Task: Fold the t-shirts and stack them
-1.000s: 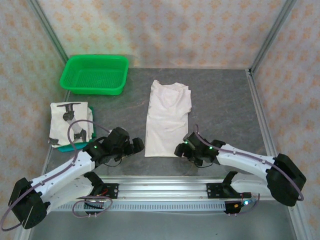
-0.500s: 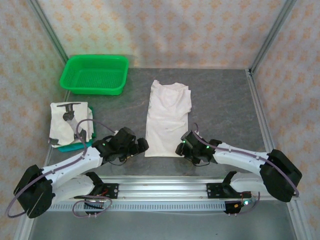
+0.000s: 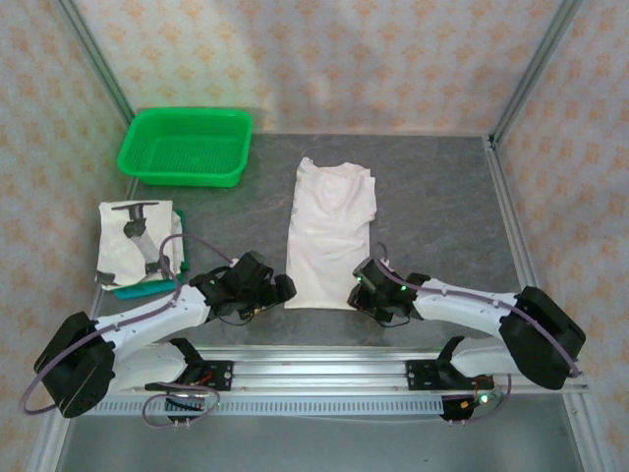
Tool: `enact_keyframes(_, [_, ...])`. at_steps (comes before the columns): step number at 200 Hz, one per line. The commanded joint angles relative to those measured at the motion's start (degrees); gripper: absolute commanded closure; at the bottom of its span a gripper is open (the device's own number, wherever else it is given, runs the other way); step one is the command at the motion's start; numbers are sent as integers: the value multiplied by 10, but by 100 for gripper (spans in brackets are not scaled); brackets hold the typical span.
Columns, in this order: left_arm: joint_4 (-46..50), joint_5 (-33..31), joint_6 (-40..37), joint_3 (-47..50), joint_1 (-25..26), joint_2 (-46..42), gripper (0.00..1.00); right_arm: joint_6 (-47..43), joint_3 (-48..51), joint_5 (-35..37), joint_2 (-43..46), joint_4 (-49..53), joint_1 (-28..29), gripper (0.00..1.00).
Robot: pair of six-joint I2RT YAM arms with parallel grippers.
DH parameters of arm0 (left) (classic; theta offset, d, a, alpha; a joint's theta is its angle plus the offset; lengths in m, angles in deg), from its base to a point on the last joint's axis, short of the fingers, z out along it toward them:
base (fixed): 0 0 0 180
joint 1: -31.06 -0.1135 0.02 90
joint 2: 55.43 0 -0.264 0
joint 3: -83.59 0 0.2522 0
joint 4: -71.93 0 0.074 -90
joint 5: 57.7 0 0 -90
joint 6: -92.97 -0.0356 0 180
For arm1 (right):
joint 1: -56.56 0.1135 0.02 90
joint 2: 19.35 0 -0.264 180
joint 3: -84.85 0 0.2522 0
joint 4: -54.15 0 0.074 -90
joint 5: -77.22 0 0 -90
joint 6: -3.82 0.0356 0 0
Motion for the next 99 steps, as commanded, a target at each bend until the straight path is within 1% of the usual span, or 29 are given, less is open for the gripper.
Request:
enact_keyframes(1, [-48, 19, 7, 4, 11, 7, 11, 0, -8, 5, -10, -7, 3, 66])
enact_keyframes(9, [-60, 22, 9, 6, 15, 7, 14, 3, -7, 2, -10, -9, 3, 69])
enact_keyframes(27, [-62, 22, 12, 4, 21, 11, 18, 11, -4, -3, -8, -18, 3, 83])
enact_keyframes(63, [-67, 27, 26, 9, 26, 27, 22, 18, 0, -10, -17, -32, 3, 99])
enact_keyframes(99, [-80, 29, 39, 6, 39, 55, 31, 19, 0, -17, -24, -42, 3, 100])
